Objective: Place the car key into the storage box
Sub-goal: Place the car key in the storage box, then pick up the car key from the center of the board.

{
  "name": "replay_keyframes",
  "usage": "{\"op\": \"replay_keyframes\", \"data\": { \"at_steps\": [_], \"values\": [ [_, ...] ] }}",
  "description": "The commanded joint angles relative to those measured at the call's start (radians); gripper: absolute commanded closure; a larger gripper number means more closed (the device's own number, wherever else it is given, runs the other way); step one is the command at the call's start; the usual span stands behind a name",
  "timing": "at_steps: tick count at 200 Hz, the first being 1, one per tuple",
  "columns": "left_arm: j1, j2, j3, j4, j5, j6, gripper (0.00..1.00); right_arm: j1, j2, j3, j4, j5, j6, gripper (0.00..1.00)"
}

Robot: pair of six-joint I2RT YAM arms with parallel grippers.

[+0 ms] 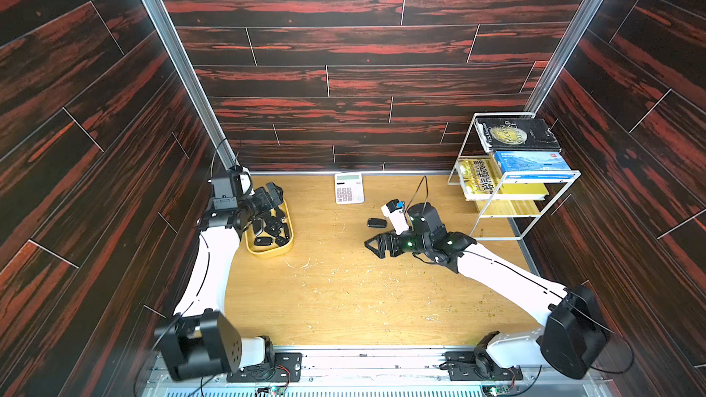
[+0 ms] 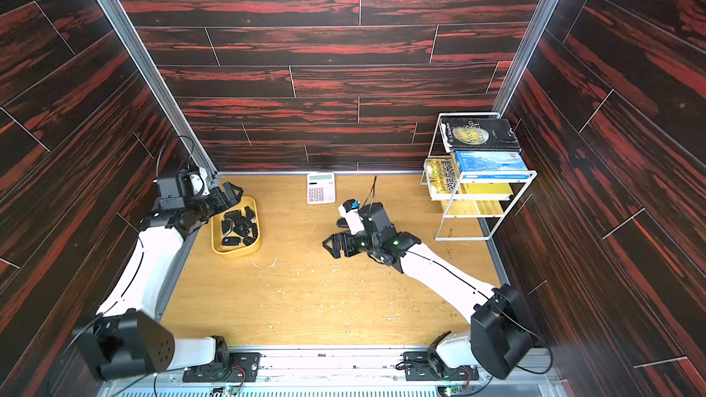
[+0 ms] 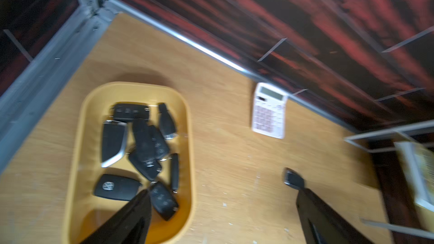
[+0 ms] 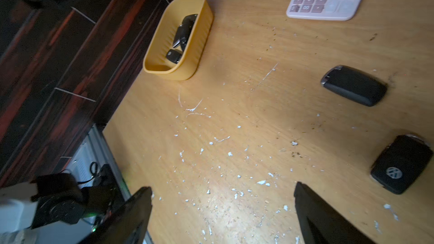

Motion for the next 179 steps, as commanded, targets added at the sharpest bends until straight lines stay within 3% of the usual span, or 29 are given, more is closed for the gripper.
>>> {"op": "replay_keyframes", "data": {
  "at_steps": [1,54,77,113,179],
  "values": [
    [-0.031,-0.104,-0.026,0.046,0.172,-0.055,0.0,0.005,0.06,0.055,-0.122,0.178,-0.001,0.02],
    [-0.092,-0.241,-0.136,0.097,0.344,-0.097,0.0,0.002,0.258,0.213,-0.263,0.548,0.092,0.02],
    [-0.11,-0.27,-0.2,0.13,0.385,-0.102,0.0,-0.002,0.369,0.277,-0.289,0.605,0.126,0.02],
    [-0.117,-0.313,-0.273,0.158,0.401,-0.114,0.0,-0.045,0.483,0.323,-0.304,0.617,0.189,0.02],
    [-0.118,-0.306,-0.289,0.2,0.417,-0.136,0.0,-0.139,0.5,0.232,-0.195,0.454,0.191,0.05]
  ]
}}
